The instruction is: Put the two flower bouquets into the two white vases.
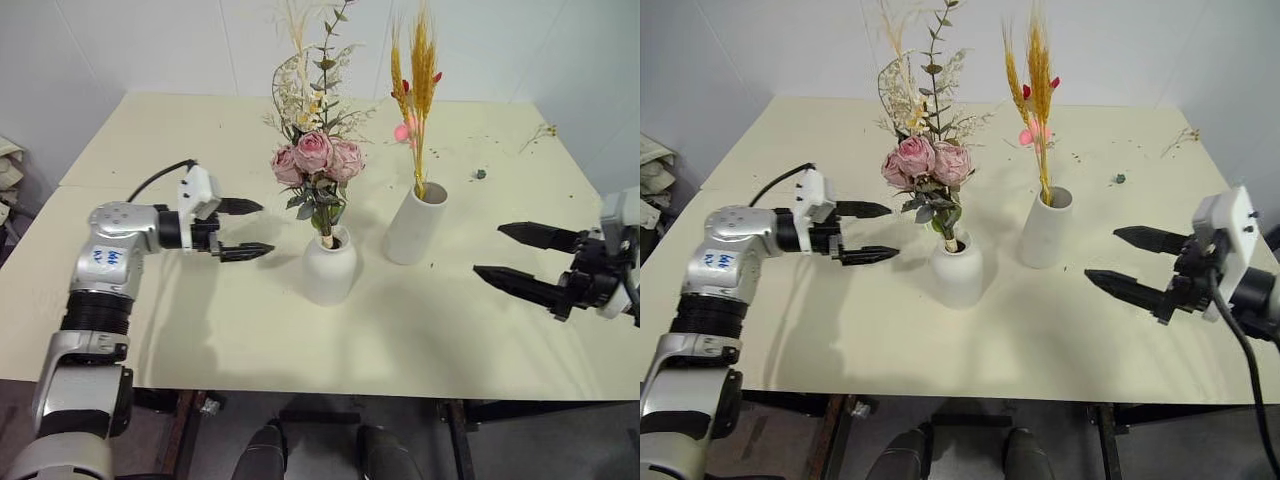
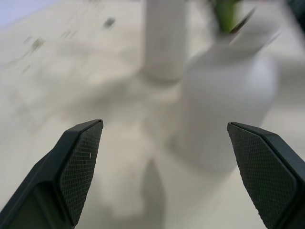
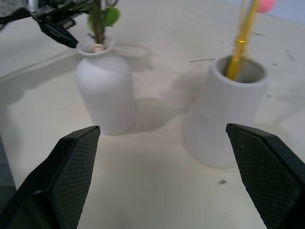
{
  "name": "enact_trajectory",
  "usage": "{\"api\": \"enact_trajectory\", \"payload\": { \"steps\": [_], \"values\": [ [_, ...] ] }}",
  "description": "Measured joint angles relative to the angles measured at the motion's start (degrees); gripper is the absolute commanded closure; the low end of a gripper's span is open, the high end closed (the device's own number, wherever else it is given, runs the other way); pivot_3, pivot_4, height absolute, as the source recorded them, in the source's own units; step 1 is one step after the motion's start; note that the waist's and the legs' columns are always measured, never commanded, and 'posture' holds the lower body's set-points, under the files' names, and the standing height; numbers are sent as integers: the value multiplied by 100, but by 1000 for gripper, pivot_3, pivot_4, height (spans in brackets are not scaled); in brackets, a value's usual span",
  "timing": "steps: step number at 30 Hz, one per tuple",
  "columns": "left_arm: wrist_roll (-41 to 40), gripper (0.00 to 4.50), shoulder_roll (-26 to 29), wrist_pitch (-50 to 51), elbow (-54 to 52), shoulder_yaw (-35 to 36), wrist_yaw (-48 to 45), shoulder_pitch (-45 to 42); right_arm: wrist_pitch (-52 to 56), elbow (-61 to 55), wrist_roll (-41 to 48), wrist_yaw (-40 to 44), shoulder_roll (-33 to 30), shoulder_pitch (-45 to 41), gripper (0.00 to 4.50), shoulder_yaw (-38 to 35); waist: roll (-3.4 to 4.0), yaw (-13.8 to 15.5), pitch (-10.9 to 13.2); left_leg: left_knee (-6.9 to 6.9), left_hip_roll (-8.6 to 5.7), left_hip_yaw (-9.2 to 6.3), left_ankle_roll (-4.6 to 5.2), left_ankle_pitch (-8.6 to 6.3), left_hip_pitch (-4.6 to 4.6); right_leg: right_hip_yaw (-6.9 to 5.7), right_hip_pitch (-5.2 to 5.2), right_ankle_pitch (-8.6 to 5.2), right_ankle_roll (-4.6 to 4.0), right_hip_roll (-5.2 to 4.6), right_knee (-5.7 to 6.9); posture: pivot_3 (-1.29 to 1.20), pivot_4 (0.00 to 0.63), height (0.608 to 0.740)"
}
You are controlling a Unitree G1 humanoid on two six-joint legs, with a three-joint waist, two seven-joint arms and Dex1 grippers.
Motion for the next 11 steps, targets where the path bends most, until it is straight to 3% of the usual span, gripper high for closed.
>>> {"api": "enact_trajectory", "payload": {
  "steps": [5,11],
  "values": [
    [-48,47,349,-839,1234,488,-298,-230,139,207,-23,257,-141,165,0,-311,0,15,0,-7,0,1,-1,-2,-3,-1,-3,0,1,-1,0,0,150,740],
    [-192,47,384,-1365,1769,906,-600,-519,229,215,-43,251,-139,163,0,-488,0,19,0,-2,-1,1,-1,-3,-2,-4,-2,2,4,-1,9,0,150,740]
  ]
}}
